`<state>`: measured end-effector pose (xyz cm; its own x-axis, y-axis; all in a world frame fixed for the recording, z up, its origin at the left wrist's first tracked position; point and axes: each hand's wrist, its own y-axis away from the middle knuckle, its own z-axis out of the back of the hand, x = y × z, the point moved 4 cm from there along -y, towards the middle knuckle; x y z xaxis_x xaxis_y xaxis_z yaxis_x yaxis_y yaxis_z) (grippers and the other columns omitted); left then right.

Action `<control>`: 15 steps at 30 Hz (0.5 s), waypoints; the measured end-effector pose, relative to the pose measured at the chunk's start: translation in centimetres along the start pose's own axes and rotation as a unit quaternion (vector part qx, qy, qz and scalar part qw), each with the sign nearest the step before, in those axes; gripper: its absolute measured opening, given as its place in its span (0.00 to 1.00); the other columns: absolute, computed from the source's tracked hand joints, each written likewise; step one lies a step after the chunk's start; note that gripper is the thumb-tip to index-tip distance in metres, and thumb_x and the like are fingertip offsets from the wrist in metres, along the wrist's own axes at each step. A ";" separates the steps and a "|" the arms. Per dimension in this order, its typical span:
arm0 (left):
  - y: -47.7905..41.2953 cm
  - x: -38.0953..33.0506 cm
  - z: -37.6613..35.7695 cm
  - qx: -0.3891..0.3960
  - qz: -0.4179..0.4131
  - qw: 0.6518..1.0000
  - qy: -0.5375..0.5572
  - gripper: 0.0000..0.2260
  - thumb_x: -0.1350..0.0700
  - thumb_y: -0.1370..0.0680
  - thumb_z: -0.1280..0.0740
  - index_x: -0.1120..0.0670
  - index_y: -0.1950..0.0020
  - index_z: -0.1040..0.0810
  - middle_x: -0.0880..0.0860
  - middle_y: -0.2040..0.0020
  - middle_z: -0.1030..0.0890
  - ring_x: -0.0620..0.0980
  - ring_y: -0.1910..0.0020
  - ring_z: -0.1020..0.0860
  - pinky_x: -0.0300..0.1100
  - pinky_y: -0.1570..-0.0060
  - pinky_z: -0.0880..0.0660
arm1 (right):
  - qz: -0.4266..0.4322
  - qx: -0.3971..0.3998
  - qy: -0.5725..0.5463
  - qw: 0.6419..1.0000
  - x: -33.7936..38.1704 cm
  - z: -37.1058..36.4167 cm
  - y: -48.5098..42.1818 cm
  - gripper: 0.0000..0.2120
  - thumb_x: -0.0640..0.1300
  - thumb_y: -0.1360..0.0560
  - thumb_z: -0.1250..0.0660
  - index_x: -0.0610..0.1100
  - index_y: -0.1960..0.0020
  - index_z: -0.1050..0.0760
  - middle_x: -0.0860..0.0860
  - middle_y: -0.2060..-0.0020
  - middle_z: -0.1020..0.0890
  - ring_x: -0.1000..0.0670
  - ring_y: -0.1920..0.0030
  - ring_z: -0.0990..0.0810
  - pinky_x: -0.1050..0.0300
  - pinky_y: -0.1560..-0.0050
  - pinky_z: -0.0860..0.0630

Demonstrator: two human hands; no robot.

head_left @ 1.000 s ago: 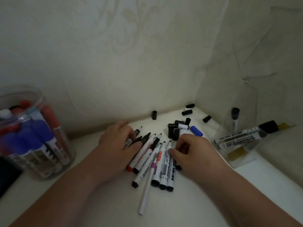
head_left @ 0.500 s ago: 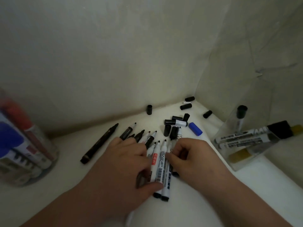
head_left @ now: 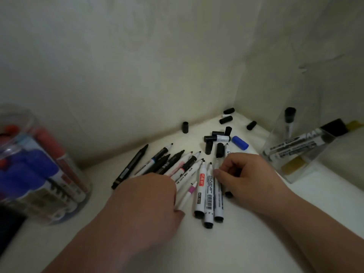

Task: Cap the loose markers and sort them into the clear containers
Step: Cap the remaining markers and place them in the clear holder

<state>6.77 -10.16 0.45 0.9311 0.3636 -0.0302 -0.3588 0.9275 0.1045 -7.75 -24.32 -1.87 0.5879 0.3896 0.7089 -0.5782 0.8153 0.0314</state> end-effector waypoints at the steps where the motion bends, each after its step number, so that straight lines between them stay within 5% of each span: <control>1: -0.1 0.2 -0.2 0.005 0.007 1.000 0.001 0.14 0.36 0.25 0.36 0.45 0.52 0.23 0.43 0.57 0.25 0.41 0.56 0.24 0.38 0.58 0.29 | -0.002 0.000 -0.002 1.000 0.1 0.0 0.0 0.10 0.54 0.26 0.28 0.51 0.62 0.21 0.53 0.67 0.17 0.52 0.66 0.18 0.49 0.60 0.18; 5: -0.5 1.2 -0.3 0.026 0.046 0.996 0.074 0.13 0.40 0.28 0.34 0.48 0.56 0.22 0.45 0.59 0.21 0.41 0.60 0.22 0.37 0.61 0.25 | -0.009 -0.014 -0.011 1.000 0.3 0.0 0.2 0.10 0.53 0.25 0.28 0.51 0.62 0.21 0.55 0.70 0.19 0.57 0.73 0.23 0.63 0.69 0.23; 8: -1.0 2.5 0.9 0.014 0.069 0.962 0.264 0.10 0.43 0.31 0.29 0.49 0.62 0.18 0.46 0.68 0.19 0.38 0.72 0.23 0.34 0.71 0.29 | -0.026 -0.031 -0.048 0.998 0.3 0.2 0.2 0.09 0.50 0.25 0.27 0.50 0.63 0.21 0.55 0.72 0.21 0.60 0.75 0.26 0.68 0.74 0.30; 10: -1.7 3.1 1.5 -0.021 0.068 0.871 0.486 0.06 0.50 0.32 0.26 0.51 0.65 0.18 0.50 0.74 0.22 0.46 0.77 0.27 0.38 0.75 0.32 | -0.030 -0.043 -0.064 0.997 0.2 0.4 0.1 0.10 0.50 0.25 0.27 0.50 0.63 0.21 0.54 0.72 0.20 0.60 0.75 0.27 0.68 0.74 0.30; 12: -2.5 3.2 1.0 -0.052 0.071 0.723 0.685 0.04 0.59 0.36 0.25 0.55 0.69 0.18 0.57 0.74 0.25 0.53 0.77 0.31 0.40 0.78 0.34 | -0.036 -0.042 -0.084 0.995 0.2 0.5 0.1 0.09 0.50 0.25 0.27 0.49 0.63 0.20 0.51 0.71 0.21 0.60 0.76 0.28 0.68 0.75 0.30; 15: -3.0 1.8 -0.1 -0.051 0.064 0.586 0.806 0.05 0.58 0.35 0.31 0.55 0.70 0.18 0.60 0.73 0.26 0.54 0.77 0.29 0.41 0.80 0.30 | -0.044 -0.031 -0.093 0.994 0.1 0.5 0.1 0.08 0.49 0.25 0.28 0.50 0.62 0.20 0.49 0.69 0.19 0.59 0.75 0.28 0.67 0.74 0.28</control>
<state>9.54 -12.27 0.01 -0.3462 -0.0359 -0.9375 -0.4983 0.8537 0.1513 -8.02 -24.42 -1.41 0.5160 0.2346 0.8239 -0.4902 0.8696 0.0594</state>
